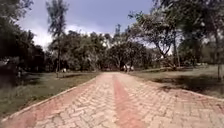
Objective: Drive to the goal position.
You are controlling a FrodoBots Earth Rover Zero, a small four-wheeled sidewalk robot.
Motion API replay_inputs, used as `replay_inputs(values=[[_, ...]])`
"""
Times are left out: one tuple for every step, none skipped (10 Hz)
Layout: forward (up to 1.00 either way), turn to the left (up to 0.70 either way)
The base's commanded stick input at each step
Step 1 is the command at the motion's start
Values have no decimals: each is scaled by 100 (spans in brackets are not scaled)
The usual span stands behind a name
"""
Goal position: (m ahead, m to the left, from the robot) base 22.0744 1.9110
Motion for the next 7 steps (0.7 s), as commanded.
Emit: replay_inputs(values=[[70,0],[70,0],[70,0],[70,0],[70,0],[70,0],[70,0]])
